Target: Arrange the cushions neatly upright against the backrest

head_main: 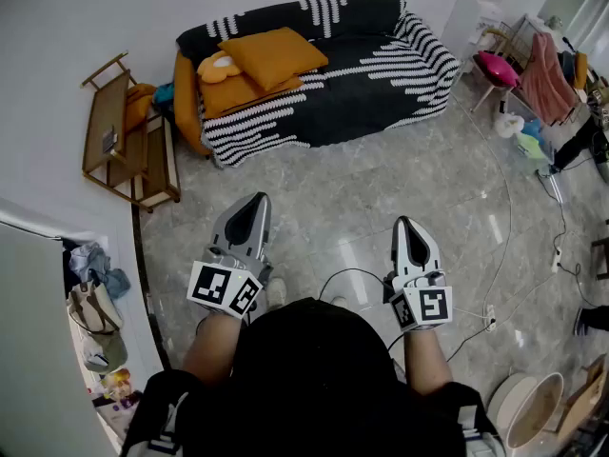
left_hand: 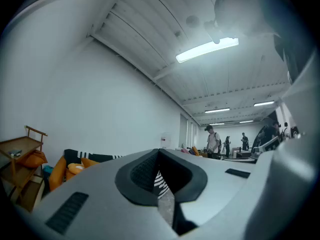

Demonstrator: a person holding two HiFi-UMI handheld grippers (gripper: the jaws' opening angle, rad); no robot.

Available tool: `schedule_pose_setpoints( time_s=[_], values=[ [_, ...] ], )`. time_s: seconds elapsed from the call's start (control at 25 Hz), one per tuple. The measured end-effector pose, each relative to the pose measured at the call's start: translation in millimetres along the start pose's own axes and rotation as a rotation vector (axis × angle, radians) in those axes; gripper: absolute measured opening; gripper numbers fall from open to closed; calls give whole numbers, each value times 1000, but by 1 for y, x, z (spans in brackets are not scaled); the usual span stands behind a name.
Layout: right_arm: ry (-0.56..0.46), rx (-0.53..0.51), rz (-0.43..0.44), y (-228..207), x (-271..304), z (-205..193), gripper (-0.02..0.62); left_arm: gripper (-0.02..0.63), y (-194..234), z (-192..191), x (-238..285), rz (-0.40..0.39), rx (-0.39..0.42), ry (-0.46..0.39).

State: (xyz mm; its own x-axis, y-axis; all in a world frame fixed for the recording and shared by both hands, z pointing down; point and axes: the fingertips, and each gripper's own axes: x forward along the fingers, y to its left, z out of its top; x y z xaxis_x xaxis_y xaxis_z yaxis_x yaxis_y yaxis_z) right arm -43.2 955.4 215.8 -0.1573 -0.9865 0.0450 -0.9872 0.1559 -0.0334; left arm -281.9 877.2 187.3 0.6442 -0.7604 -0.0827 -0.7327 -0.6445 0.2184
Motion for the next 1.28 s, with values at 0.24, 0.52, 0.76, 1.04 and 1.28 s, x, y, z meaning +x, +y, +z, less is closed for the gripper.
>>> schedule_pose_setpoints(
  time_s=[0.24,0.52,0.76,1.04,1.28],
  values=[
    [-17,48,-23,-29,-10,5,28,17,-26,-6,16,-19,42,9],
    [-54,40,-13,-47,-22,13,28,17,-47,-3,23,-11,34,-1],
    [-75,58,-38,-62,-31,17,29,18,-88,-7,40,-120,-8,7],
    [-149,56,-24,-73,-49,30,286,302,-115,-15,54,-109,-31,40],
    [-113,85,5,-74,-45,12,324,321,-100,-16,43,-58,-13,49]
  ],
)
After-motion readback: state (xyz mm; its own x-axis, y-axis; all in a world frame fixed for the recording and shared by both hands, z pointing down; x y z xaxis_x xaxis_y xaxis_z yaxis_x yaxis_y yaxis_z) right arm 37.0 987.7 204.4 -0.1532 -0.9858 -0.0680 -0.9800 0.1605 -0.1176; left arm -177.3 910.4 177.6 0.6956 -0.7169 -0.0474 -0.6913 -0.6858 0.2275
